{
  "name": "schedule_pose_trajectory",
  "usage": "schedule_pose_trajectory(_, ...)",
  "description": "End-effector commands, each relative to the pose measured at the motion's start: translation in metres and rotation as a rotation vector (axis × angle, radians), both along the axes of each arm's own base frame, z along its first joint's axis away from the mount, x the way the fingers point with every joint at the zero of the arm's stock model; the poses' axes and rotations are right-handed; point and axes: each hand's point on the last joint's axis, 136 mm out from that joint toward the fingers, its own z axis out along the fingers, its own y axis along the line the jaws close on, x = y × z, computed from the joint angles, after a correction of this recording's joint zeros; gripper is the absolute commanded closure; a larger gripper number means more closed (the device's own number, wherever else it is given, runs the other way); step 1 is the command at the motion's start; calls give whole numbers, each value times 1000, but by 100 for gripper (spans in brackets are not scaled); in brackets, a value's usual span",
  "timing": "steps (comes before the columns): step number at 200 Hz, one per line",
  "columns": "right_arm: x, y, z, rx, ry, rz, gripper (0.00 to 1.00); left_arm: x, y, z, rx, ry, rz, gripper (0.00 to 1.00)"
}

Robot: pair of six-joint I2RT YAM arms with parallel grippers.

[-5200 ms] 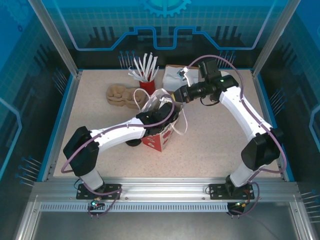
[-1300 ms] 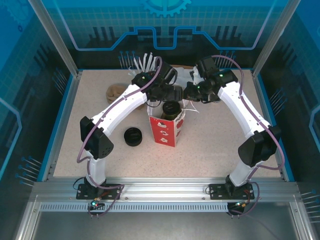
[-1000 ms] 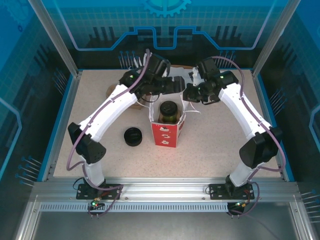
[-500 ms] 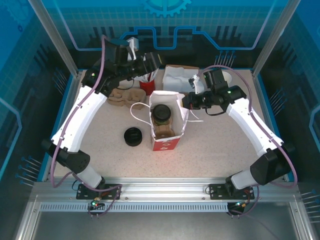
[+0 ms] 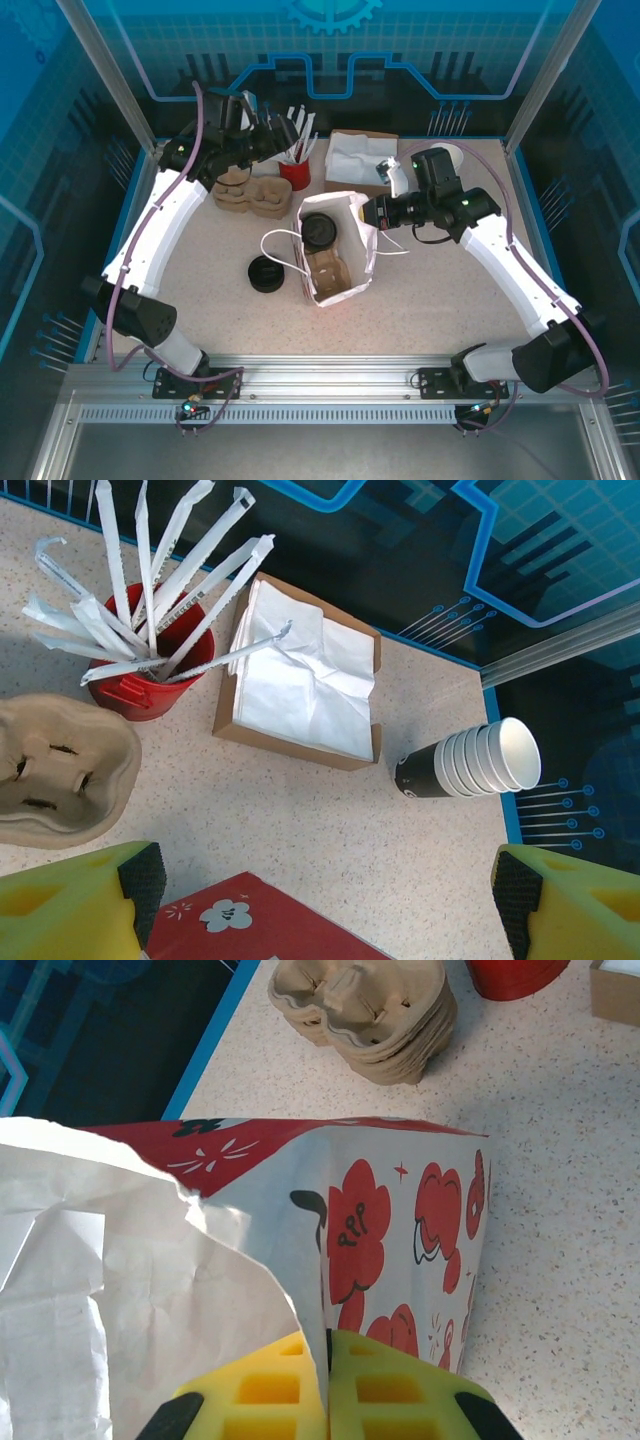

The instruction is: Pack the takeout coffee

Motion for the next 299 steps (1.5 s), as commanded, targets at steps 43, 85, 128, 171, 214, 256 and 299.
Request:
schedule_pose_trajectory(43, 17, 4, 4, -17, 23, -81, 93, 10, 0, -15, -28, 41, -22, 14)
schedule_pose_trajectory(85, 30, 7, -3, -40, 93, -127, 92, 24, 6, -32, -18, 89, 10, 14)
schedule_pose_trajectory(128, 38, 14, -13, -33, 170, -142, 92, 45, 23, -48, 70, 107, 75, 14)
schedule_pose_trajectory(171, 40, 24, -20, -9, 226, -124, 90, 76, 57, -72, 106, 157, 168, 15)
schedule_pose_trajectory(214, 41, 31, -22, -5, 233, -109, 86, 94, 78, -90, 128, 203, 218, 22)
schedule_pose_trajectory(256, 44, 33, -23, -9, 221, -97, 72, 97, 75, -102, 142, 216, 180, 28)
schedule_pose_trajectory(299, 50, 27, -6, -29, 150, -112, 54, 96, 66, -112, 109, 239, 150, 40)
